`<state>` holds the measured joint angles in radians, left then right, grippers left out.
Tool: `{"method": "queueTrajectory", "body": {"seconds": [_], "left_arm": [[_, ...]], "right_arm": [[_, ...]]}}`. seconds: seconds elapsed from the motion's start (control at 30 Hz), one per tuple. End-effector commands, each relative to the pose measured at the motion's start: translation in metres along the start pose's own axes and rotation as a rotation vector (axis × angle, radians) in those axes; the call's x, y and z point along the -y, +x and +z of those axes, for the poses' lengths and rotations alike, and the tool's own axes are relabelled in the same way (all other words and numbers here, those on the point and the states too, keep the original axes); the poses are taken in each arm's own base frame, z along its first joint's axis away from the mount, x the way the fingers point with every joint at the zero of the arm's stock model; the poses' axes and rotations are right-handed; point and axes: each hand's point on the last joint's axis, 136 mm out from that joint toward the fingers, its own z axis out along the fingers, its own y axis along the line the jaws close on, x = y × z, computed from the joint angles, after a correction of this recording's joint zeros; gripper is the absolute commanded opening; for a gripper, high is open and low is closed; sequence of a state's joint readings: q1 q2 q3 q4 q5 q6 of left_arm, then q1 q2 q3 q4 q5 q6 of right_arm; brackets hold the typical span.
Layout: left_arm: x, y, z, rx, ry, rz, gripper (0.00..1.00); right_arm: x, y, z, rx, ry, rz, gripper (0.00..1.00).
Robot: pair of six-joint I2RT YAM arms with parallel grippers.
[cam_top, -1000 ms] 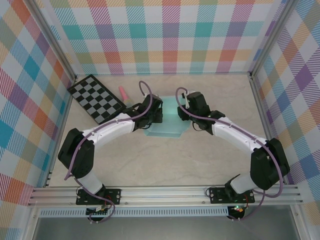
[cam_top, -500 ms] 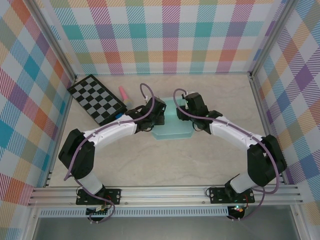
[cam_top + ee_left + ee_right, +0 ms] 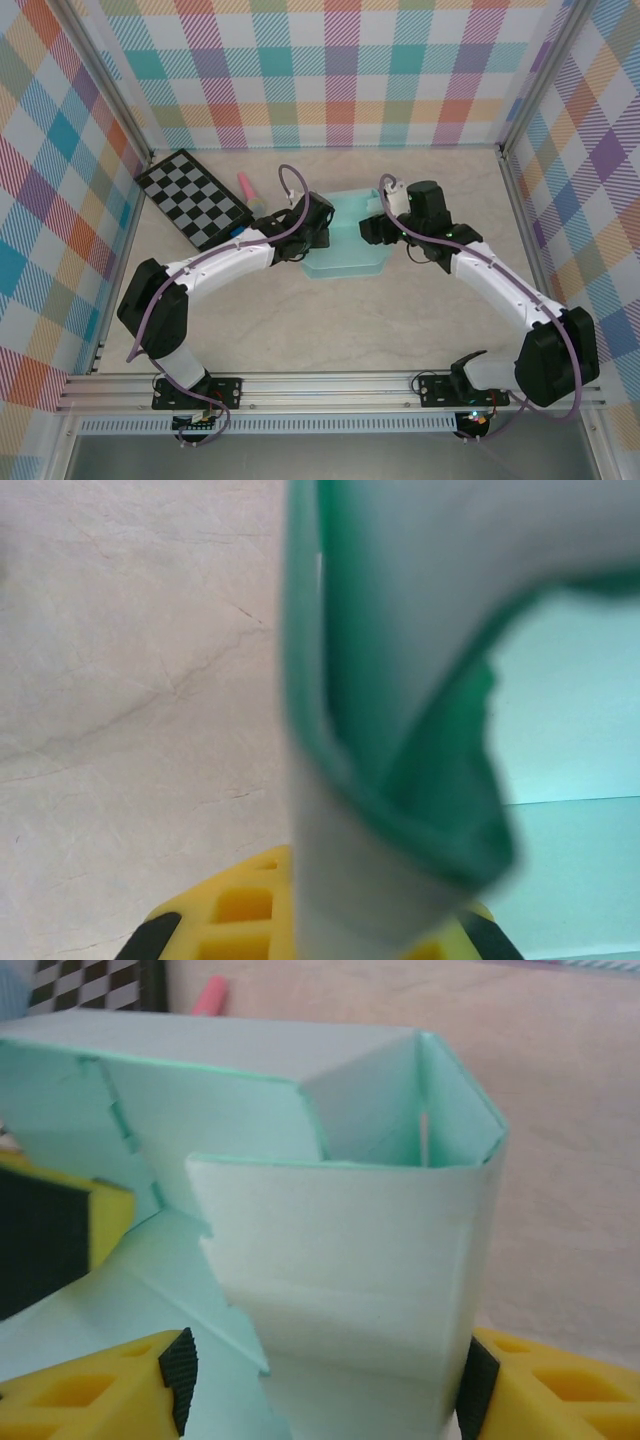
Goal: Fold the paper box
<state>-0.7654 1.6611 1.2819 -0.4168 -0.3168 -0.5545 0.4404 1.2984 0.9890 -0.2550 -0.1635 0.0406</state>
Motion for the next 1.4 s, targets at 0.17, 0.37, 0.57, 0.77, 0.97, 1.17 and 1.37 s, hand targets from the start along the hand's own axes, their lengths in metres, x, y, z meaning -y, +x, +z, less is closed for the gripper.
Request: {"method": "queueTrajectory", "body": {"seconds": [0.17,0.37,0.57,0.77,0.97,1.17,1.37], "left_arm": [[0.009,-0.012,-0.007,0.023,0.014,-0.011,0.00],[0.011,-0.011,-0.007,0.018,0.024,-0.009,0.00],[0.011,-0.011,-0.007,0.018,0.025,-0.006,0.00],[0.012,-0.010,-0.008,0.015,0.038,-0.003,0.00],[0.016,-0.008,-0.008,0.011,0.067,-0.006,0.00],[0.018,-0.008,-0.010,0.007,0.073,-0.006,0.00],[0.018,-0.008,-0.009,0.005,0.073,-0.008,0.00]], "right_arm": [[-0.010,0.002,-0.030,0.008,-0.189,-0.040,0.69],[0.012,0.002,-0.037,0.024,-0.170,0.011,0.68],[0.031,0.001,-0.042,0.064,-0.106,0.041,0.66],[0.045,-0.003,-0.053,0.078,-0.134,0.077,0.64],[0.028,-0.007,-0.039,0.041,-0.305,0.063,0.58],[0.024,-0.014,-0.024,0.040,-0.384,0.064,0.41],[0.008,-0.017,-0.014,0.013,-0.388,0.003,0.37]]}}
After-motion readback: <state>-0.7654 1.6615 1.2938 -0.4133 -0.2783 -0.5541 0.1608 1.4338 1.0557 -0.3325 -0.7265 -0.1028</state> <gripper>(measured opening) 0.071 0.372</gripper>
